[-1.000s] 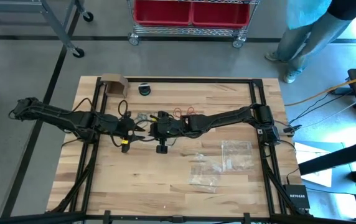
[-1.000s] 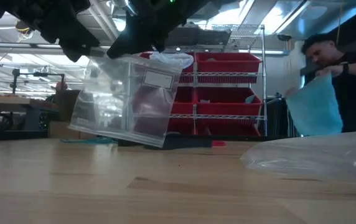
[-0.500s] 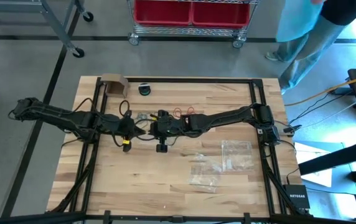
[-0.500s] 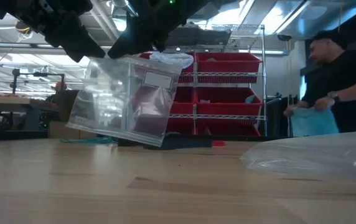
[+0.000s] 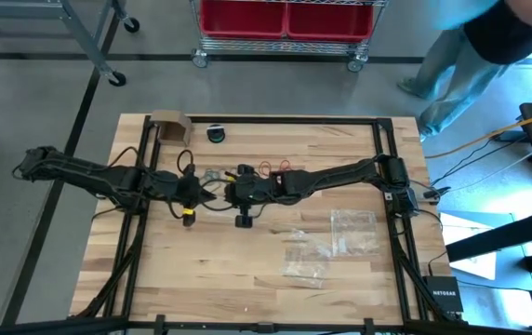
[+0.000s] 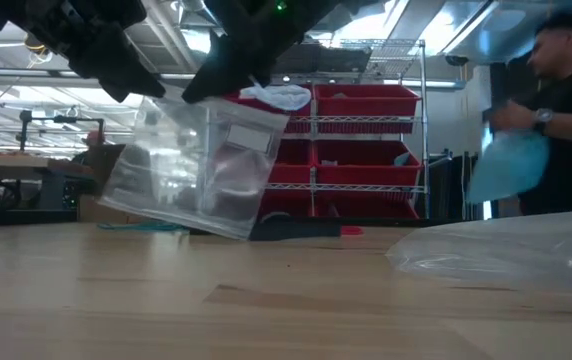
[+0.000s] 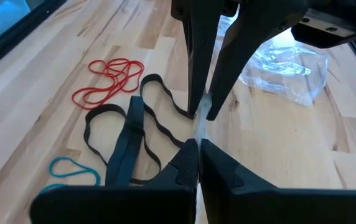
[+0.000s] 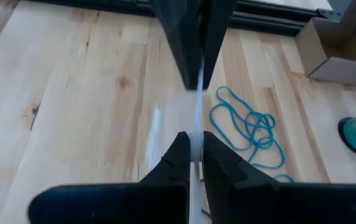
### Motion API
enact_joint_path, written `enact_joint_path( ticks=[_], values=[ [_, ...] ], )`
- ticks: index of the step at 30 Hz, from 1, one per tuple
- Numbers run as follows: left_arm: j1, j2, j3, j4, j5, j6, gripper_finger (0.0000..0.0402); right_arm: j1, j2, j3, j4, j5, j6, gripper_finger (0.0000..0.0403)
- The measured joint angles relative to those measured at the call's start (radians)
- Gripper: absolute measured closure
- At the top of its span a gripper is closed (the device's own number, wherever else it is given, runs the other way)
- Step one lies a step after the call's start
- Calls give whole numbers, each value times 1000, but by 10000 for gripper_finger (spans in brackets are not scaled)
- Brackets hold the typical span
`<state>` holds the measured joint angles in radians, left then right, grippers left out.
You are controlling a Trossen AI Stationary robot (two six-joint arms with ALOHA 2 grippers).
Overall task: Sort rubber bands
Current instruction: Open the transparent zip bag
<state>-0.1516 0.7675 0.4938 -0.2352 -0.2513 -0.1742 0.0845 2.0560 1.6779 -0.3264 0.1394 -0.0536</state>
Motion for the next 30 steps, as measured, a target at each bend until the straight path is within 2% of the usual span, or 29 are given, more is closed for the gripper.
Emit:
enact_joint_path(
  ticks=[18, 25, 30],
  values=[
    [0, -109, -1, -135, -23, -21, 401, 1, -23, -3, -244, 3, 28, 386],
    [0, -113, -1, -135, -24, -23, 401, 1, -34, -4, -251, 6, 38, 384],
    [0, -113, -1, -121, -15, -19, 401, 1, -34, -5, -256, 6, 50, 360]
  ],
)
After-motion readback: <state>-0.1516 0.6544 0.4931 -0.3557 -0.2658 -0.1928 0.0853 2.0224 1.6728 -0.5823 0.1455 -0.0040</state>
